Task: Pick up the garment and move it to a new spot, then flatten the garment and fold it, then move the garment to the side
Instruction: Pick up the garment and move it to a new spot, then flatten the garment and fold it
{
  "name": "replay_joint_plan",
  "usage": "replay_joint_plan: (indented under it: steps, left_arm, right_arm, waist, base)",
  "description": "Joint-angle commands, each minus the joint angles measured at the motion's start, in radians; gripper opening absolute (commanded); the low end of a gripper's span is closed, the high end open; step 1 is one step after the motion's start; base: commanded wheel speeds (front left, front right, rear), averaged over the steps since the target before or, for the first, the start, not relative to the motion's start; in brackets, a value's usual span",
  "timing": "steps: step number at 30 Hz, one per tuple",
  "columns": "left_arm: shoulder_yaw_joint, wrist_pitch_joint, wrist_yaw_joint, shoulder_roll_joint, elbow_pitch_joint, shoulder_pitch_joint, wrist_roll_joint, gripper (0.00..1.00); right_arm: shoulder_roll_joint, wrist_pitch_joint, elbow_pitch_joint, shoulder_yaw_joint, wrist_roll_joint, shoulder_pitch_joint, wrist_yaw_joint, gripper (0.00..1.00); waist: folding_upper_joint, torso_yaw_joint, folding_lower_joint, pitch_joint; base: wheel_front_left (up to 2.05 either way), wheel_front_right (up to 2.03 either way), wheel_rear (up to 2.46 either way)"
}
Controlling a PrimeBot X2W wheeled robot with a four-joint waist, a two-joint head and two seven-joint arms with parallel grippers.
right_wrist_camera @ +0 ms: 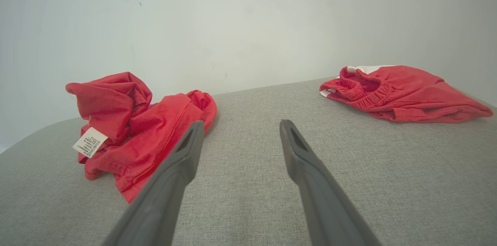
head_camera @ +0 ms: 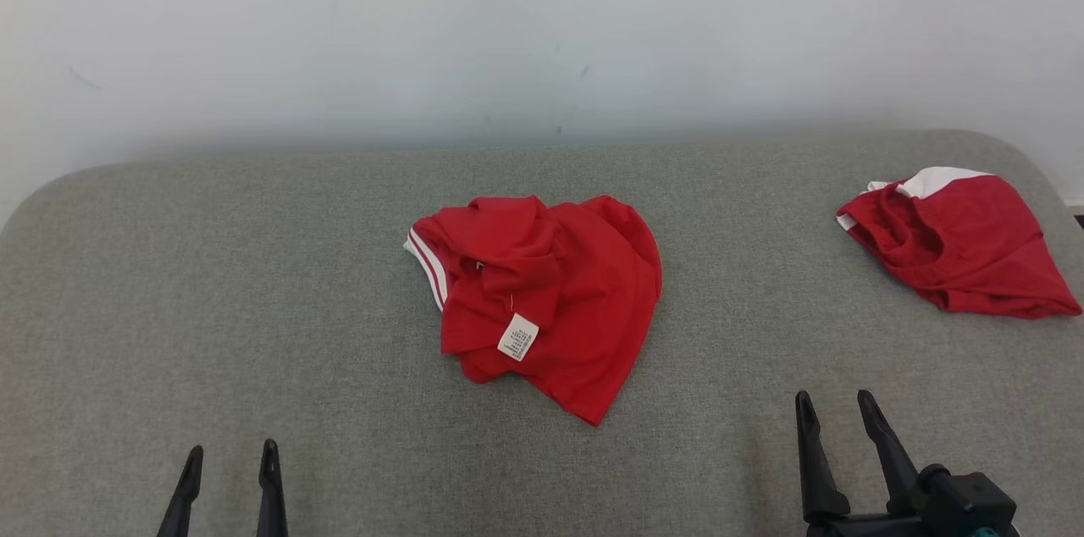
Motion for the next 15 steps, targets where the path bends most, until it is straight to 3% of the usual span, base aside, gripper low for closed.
replay_joint_plan:
  steps: [1,15]
  left_arm:
    - [0.0,-0.003,-0.002,-0.005,-0.003,0.013,0.007,1.0]
    - [0.001,-0.003,-0.004,-0.01,-0.012,0.02,0.017,1.0]
  right_arm:
    - [0.0,-0.001,0.0,0.001,-0.003,0.011,-0.002,1.0]
    - [0.0,-0.001,0.007,0.006,-0.006,0.014,-0.002,1.0]
  waist:
    - [0.0,0.001,0.0001,-0.001]
    - [0.0,0.004,0.0001,-0.009]
  base:
    - [0.0,0.0,0.0]
    - [0.0,0.0,0.0]
